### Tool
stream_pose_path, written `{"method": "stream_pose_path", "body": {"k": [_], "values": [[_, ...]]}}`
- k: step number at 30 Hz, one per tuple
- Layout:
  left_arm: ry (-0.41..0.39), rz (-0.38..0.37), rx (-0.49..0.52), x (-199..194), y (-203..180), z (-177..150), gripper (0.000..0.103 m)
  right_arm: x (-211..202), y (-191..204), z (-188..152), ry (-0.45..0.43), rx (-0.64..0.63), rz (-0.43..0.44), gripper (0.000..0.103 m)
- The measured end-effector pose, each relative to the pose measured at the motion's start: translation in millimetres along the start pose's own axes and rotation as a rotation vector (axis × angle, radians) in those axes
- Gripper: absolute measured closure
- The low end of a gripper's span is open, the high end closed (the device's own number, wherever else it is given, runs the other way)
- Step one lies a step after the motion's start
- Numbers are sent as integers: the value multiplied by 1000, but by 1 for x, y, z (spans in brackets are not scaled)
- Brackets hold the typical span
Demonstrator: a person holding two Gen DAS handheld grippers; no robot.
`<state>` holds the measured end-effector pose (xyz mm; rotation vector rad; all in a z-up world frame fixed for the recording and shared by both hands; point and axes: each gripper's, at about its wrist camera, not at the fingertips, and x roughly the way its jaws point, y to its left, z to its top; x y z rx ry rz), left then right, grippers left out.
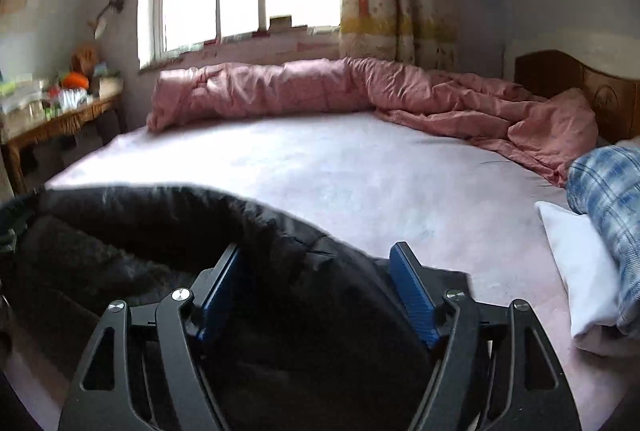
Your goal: Fold large clothes
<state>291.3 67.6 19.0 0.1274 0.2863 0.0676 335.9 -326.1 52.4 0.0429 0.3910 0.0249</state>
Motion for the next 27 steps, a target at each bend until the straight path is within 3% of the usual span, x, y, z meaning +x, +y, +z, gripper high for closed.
{"method": "stream_pose_path", "body": {"k": [1, 3, 5, 7, 9, 12, 14, 17, 19, 21, 23, 25, 26, 27], "values": [[-17, 24, -33, -6, 7, 1, 7, -13, -8, 3, -70, 37, -11, 14], [-33, 114, -66, -10, 16, 2, 5, -29, -20, 5, -149, 93, -19, 10], [-65, 124, -99, -14, 26, 2, 5, -43, -35, 5, -211, 164, -57, 10], [-94, 140, -146, -19, 36, 1, 5, -49, -49, 3, -212, 219, -86, 10], [-103, 216, -141, -18, 41, 1, 5, -47, -59, 2, -191, 223, -52, 10], [-38, 377, -63, 2, 40, -4, 5, -48, -63, -1, -178, 213, 31, 19], [47, 334, -99, 18, 48, -9, 6, -48, -63, -3, -174, 210, 67, 20], [122, 344, -143, 31, 62, -14, 6, -35, -63, -5, -116, 226, 136, 22], [120, 312, -172, 30, 68, -15, 6, -21, -58, -9, -52, 207, 107, 28], [66, 248, -181, 16, 68, -15, 6, -17, -53, -14, -32, 167, 50, 29], [18, 111, -177, -2, 62, -14, 5, -12, -48, -16, -12, 127, 28, 29], [51, -179, -230, -10, 64, -21, 3, -7, -47, -17, 15, 119, 3, 29], [70, -272, -264, -11, 67, -26, 1, -6, -48, -18, 29, 114, -14, 29], [76, -253, -265, -11, 67, -27, 1, -3, -48, -19, 42, 109, -26, 29]]}}
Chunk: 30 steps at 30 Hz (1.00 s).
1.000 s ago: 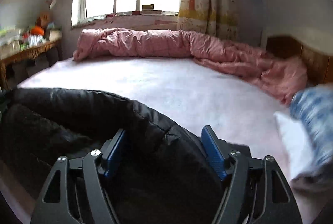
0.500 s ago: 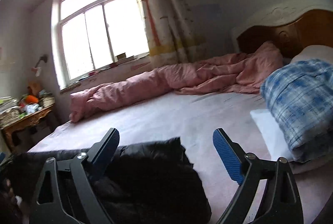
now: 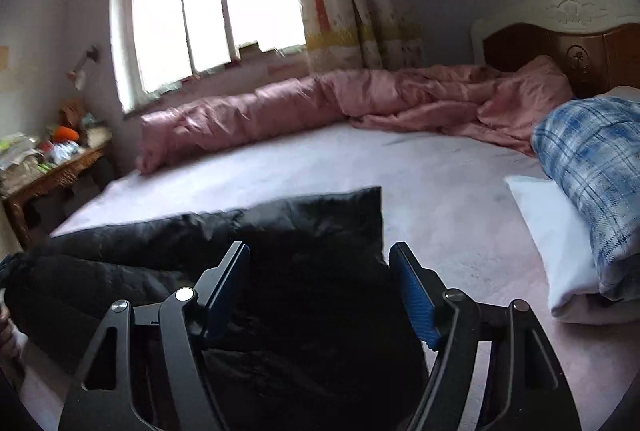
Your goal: Fold large clothes
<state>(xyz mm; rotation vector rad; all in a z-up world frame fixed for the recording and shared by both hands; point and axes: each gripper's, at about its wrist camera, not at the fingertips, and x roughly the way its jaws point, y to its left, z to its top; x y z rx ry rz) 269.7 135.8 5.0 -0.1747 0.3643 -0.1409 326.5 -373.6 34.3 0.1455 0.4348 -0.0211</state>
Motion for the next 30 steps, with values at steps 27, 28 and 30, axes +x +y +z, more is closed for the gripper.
{"method": "stream_pose_path", "body": {"k": [27, 28, 30], "values": [[31, 360, 45, 42, 7, 4, 50, 70, 23, 11, 134, -108, -155, 62], [0, 345, 23, 33, 6, 6, 47, 61, 23, 10, 108, -102, -162, 47], [-57, 273, -18, 16, 3, 10, 44, 43, 24, 13, 55, -92, -148, 32]]}}
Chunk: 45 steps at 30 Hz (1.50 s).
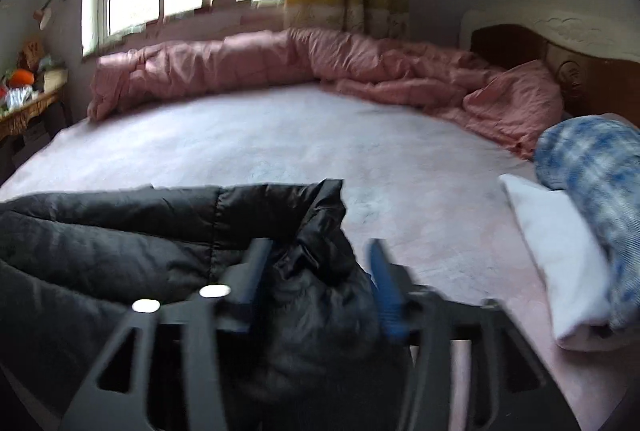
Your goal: Fold large clothes
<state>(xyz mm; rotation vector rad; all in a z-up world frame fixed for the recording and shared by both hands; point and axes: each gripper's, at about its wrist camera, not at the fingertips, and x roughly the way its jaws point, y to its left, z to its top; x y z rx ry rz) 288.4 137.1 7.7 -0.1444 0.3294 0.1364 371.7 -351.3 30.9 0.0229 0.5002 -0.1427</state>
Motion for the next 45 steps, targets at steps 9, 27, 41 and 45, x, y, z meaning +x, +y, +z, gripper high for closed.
{"method": "stream_pose_path", "body": {"k": [9, 27, 41, 45], "values": [[-88, -298, 86, -36, -39, 3, 11, -65, 17, 4, -227, 5, 121, 0], [104, -455, 166, -37, -106, -10, 96, -52, 76, -9, 48, 27, 552, 76], [443, -416, 114, 23, -119, -44, 97, -16, 111, -37, 217, -5, 492, 83], [445, -375, 167, 21, -129, -50, 97, -13, 123, -42, 228, -50, 449, 83]]}}
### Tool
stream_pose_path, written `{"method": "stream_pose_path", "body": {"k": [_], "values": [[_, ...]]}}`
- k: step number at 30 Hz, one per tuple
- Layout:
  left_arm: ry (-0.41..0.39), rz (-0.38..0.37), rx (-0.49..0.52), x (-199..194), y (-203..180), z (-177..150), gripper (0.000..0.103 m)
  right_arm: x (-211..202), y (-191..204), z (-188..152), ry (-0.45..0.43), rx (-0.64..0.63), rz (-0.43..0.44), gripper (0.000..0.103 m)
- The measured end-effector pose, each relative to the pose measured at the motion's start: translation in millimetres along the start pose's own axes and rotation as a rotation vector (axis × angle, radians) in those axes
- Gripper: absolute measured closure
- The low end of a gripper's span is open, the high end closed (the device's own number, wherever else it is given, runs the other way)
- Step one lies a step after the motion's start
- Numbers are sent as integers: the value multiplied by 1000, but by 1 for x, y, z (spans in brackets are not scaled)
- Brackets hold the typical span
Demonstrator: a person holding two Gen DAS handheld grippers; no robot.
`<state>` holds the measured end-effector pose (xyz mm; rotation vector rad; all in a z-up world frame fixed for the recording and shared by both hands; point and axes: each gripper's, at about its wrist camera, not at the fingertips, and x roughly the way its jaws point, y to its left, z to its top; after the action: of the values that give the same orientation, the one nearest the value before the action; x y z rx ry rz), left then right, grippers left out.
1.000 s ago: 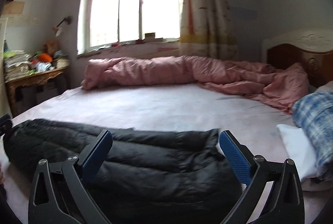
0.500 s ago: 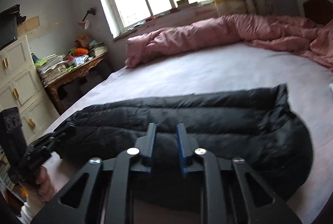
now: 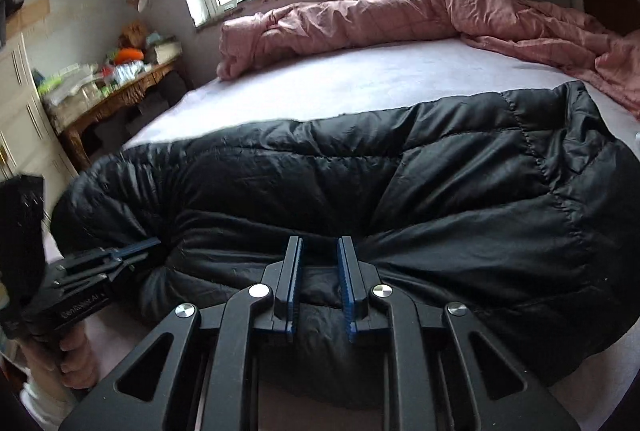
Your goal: Fold large clothes
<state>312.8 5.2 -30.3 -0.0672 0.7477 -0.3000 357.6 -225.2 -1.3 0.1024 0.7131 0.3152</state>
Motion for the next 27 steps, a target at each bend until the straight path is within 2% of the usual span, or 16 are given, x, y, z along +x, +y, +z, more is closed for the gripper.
{"method": "stream_pose_path", "body": {"k": [2, 7, 14, 17, 21, 24, 27], "values": [[13, 21, 16, 4, -3, -2, 97, 8, 2, -1, 29, -11, -15, 83], [41, 49, 27, 13, -6, -4, 97, 31, -7, -3, 102, 35, 15, 84], [46, 65, 39, 15, -9, -6, 97, 42, 4, -3, 113, -21, -49, 84], [43, 70, 41, 15, -9, -5, 97, 37, 0, -2, 98, 1, -24, 84], [41, 71, 42, 16, -10, -4, 97, 12, -3, 3, 36, 41, 52, 86], [43, 67, 37, 17, -12, -3, 97, 1, 2, 4, 83, 49, 7, 91], [42, 76, 46, 16, -14, -4, 97, -1, 3, 1, 118, 96, 36, 91]]}}
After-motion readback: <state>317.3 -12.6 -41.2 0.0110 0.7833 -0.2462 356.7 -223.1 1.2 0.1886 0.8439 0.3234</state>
